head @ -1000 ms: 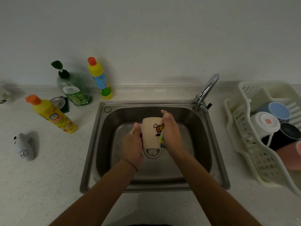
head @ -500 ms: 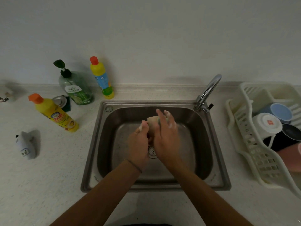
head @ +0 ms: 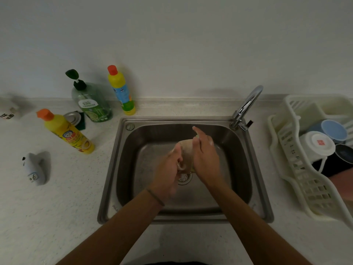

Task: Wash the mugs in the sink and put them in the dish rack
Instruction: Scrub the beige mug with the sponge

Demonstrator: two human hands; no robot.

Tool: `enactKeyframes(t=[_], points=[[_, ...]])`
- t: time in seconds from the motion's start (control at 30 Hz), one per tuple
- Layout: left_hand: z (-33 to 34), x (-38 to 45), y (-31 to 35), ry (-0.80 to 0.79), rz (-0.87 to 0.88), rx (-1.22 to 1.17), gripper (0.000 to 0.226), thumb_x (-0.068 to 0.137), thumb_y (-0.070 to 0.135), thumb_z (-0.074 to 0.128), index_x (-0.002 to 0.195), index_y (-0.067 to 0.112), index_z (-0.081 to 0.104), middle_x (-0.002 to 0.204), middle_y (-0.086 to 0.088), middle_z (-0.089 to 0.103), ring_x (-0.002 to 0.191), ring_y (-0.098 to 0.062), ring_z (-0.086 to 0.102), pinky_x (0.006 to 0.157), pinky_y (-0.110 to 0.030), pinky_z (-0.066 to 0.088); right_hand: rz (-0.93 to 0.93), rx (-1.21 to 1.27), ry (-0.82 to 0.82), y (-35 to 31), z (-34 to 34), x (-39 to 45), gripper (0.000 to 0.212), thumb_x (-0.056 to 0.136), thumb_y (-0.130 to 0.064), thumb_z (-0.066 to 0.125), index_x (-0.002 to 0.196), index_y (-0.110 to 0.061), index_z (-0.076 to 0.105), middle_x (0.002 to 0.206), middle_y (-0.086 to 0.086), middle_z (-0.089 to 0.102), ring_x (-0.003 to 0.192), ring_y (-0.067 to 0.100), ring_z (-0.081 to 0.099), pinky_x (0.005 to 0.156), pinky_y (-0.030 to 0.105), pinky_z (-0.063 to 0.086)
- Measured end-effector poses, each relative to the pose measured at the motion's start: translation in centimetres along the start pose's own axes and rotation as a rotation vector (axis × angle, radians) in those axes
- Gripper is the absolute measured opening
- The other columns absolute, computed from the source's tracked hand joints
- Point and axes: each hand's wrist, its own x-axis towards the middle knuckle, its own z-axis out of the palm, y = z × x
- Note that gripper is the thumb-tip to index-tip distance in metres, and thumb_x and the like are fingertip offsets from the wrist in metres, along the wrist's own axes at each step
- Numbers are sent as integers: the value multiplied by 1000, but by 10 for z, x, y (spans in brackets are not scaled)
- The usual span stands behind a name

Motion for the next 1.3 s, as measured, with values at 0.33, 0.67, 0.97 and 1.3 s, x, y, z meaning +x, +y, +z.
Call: enactKeyframes(t=[0.33, 0.67, 0.97, 1.3], points=[[-4, 1, 0, -60, -29, -24, 38, 105, 44, 48, 96, 10, 63, 122, -20, 64, 117, -36, 62, 100, -64, 52, -76, 17, 36, 1, 3, 13, 45, 109, -33, 26, 152, -36, 39, 162, 5, 27, 146, 20, 31, 118, 47, 35], [-6, 3, -3, -65, -82, -139, 28, 106, 39, 47, 115, 15, 58, 134, -24, 59, 130, -43, 54, 102, -67, 48, -49, 90, 23, 8, 6, 9, 45, 107, -33, 27, 148, -31, 47, 158, 3, 37, 147, 17, 32, 119, 48, 33], [-9, 9, 1, -84, -97, -200, 31, 104, 41, 47, 124, 19, 53, 134, -29, 58, 129, -43, 56, 104, -68, 45, -36, 181, 23, 14, 9, 3, 41, 107, -33, 31, 146, -34, 46, 153, 1, 40, 132, 12, 46, 110, 44, 44], [-21, 6, 5, -118, -130, -225, 34, 107, 37, 44, 122, 9, 53, 133, -23, 60, 131, -41, 55, 101, -64, 49, 64, 299, -35, -2, 3, 6, 40, 106, -36, 35, 142, -32, 51, 144, -3, 51, 127, 10, 50, 111, 44, 42]])
